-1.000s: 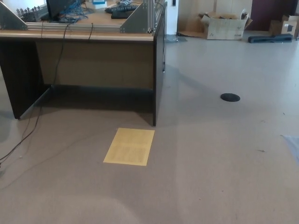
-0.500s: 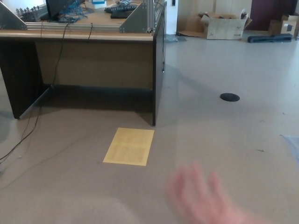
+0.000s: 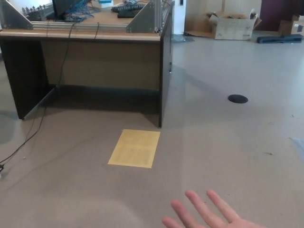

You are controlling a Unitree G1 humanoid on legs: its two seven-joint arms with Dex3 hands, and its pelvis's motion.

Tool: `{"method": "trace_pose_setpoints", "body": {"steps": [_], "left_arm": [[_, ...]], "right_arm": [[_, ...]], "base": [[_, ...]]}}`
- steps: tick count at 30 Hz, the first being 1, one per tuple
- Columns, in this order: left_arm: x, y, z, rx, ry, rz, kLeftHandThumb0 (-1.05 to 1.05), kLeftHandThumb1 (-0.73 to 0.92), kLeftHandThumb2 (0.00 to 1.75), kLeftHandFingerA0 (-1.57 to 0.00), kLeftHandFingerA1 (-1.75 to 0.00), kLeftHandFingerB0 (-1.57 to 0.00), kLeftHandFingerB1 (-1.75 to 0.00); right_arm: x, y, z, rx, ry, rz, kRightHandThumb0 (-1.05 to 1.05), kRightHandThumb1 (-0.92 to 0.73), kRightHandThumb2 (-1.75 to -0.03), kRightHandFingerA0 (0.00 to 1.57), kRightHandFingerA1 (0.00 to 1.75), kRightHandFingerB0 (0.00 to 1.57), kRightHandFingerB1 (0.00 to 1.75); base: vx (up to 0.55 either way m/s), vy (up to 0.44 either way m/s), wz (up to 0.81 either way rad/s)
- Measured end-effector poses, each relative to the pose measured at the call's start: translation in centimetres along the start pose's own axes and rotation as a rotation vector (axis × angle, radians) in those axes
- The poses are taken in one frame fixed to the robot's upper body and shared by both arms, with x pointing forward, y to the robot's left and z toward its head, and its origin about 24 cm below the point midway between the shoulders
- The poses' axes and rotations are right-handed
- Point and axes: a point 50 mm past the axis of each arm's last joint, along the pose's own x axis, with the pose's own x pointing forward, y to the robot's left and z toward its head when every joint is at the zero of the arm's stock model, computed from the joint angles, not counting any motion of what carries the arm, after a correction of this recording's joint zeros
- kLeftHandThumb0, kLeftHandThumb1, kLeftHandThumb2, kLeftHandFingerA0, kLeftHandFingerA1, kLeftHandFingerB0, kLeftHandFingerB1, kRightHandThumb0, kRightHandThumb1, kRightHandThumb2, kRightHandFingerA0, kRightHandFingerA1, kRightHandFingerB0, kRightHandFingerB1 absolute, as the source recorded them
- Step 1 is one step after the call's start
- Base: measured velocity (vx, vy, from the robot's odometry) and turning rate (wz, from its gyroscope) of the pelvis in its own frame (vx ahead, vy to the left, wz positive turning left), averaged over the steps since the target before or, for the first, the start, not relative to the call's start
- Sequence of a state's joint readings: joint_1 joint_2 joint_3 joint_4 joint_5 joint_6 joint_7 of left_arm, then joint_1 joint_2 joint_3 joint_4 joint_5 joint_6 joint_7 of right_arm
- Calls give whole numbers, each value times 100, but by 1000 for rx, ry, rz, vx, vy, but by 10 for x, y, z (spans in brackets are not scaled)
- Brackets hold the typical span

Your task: The robot extends its left hand to pick up an emotional support dumpling from the palm of a person and brings its hand down by its side. Then it extends its arm again to hand the dumpling back to the person.

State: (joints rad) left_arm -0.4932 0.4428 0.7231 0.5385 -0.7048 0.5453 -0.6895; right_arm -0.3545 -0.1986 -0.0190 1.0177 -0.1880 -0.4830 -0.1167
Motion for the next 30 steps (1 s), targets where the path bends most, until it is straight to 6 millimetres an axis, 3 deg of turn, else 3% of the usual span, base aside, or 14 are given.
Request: {"method": "trace_pose_setpoints", "body": {"steps": [1,2,5,7,8,11,12,14,15,19,20,22,27,30], "left_arm": [[4,-6,5,25,-9,-21,-14,79,63,-97,-136,-93,-80],[12,-19,15,78,-28,-61,-18,76,64,-101,-140,-89,-98],[33,-58,33,224,-45,-179,-9,76,69,-104,-138,-90,-96],[41,-76,37,284,-48,-231,-9,76,69,-104,-138,-90,-96],[48,-95,39,348,-45,-282,-8,75,69,-99,-126,-91,-87],[59,-130,40,469,-39,-384,-9,72,71,-95,-128,-92,-85],[65,-151,38,540,-36,-443,-9,72,71,-95,-128,-92,-85],[68,-168,36,601,-31,-492,-8,65,77,-89,-136,-91,-91],[71,-190,31,680,-29,-556,-8,65,77,-89,-136,-91,-91],[76,-228,14,810,-17,-682,-8,65,77,-89,-136,-91,-91],[76,-235,10,831,-14,-706,-7,66,77,-85,-147,-84,-107],[75,-257,-8,915,6,-793,-6,67,73,-80,-150,-81,-113],[71,-279,-35,1009,36,-892,-10,69,76,-75,-162,-73,-134],[64,-296,-58,1086,58,-976,-9,69,77,-74,-164,-72,-138]], "right_arm": [[0,0,0,0,0,0,-39,-65,-60,76,47,53,39],[0,0,0,0,0,0,-38,-66,-60,76,45,52,38],[0,0,0,-1,2,-1,-36,-64,-59,75,46,52,38],[0,0,0,-1,2,-1,-36,-64,-59,75,46,52,38],[0,0,0,-1,2,-1,-37,-65,-59,75,47,51,38],[0,0,0,-1,1,-1,-36,-64,-59,76,46,52,38],[0,0,0,0,1,-1,-36,-64,-59,76,46,52,38],[0,0,0,0,1,-1,-37,-65,-59,75,47,51,38],[0,0,0,0,1,-1,-37,-65,-59,75,47,51,38],[0,0,1,-1,1,-1,-37,-65,-59,75,47,51,38],[0,0,1,-1,0,-1,-39,-64,-59,75,46,52,39],[0,0,1,-1,0,0,-41,-66,-59,75,45,53,38],[1,0,1,-4,-2,3,-40,-65,-58,76,47,55,39],[1,1,1,-7,-3,7,-40,-65,-58,76,47,56,39]], "base": [[0,0,0],[0,0,0],[0,0,0],[0,0,0],[0,0,0],[0,0,0],[0,0,0],[0,0,0],[0,0,0],[0,0,0],[0,0,0],[0,0,0],[0,0,0],[0,0,0]]}}
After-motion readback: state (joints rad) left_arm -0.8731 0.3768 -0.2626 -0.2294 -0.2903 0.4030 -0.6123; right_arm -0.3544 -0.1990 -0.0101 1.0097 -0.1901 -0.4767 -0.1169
